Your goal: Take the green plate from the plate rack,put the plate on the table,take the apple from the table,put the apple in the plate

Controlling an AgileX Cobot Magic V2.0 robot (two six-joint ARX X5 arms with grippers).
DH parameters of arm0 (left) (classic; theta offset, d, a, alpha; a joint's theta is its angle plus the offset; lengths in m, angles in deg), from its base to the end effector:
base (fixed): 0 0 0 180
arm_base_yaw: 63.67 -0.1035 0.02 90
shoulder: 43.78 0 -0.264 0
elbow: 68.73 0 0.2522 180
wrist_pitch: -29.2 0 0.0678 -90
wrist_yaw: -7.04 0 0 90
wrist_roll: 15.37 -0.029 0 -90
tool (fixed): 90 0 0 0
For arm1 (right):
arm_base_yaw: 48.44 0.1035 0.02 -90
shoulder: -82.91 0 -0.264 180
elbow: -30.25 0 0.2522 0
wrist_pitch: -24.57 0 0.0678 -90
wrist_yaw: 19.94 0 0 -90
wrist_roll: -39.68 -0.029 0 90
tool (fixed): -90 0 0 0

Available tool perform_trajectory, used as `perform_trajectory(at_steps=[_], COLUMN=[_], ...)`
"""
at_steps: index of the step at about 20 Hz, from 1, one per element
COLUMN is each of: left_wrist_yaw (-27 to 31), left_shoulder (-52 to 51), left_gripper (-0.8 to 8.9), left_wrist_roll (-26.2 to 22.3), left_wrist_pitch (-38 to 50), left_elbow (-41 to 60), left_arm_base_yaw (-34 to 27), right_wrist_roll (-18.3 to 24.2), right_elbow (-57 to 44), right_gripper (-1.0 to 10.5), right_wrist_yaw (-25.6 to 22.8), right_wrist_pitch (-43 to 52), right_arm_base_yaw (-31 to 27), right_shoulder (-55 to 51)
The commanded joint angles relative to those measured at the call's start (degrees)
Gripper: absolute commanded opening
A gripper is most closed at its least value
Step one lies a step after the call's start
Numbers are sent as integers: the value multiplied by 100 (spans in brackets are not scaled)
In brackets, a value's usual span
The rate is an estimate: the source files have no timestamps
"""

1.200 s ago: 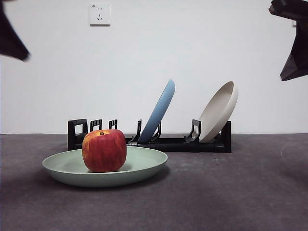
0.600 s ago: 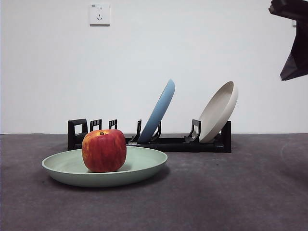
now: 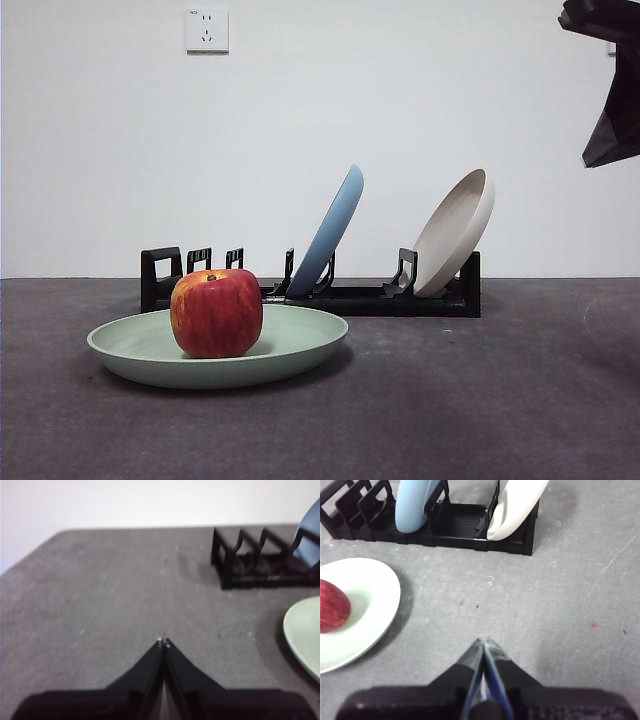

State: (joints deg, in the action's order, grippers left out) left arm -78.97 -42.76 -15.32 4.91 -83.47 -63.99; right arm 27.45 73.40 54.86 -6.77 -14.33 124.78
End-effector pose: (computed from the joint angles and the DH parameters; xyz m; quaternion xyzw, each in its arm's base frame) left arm 0.0961 0.0026 0.1503 0.0025 0.0920 0.0375 0.9950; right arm 0.1355 0.0826 0.2374 -0.0061 0.2512 0.1326 0.9588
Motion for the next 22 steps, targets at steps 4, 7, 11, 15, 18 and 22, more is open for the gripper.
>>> perform_trajectory(at_steps=[4, 7, 11, 15, 18, 22], left_wrist_yaw=[-125, -127, -127, -127, -127, -125], left_shoulder=[-79, -79, -79, -79, -79, -79], left_gripper=[-3, -3, -3, -3, -3, -3], left_wrist_roll=[208, 208, 208, 208, 208, 208], left_wrist_pitch=[13, 15, 15, 15, 15, 15], left_elbow=[76, 76, 76, 76, 76, 76], left_arm_base_yaw=[-96, -96, -96, -96, -96, -96], right_wrist_roll=[-37, -35, -37, -37, -37, 48], right_elbow=[-31, -31, -31, -31, -31, -31], right_gripper=[0, 0, 0, 0, 0, 0], right_wrist_yaw=[-17, -15, -15, -15, 7, -170], right_wrist_pitch=[35, 35, 35, 35, 26, -396], right_arm_base_yaw=[2, 2, 2, 2, 4, -138], right_shoulder=[-9, -9, -11, -9, -22, -848])
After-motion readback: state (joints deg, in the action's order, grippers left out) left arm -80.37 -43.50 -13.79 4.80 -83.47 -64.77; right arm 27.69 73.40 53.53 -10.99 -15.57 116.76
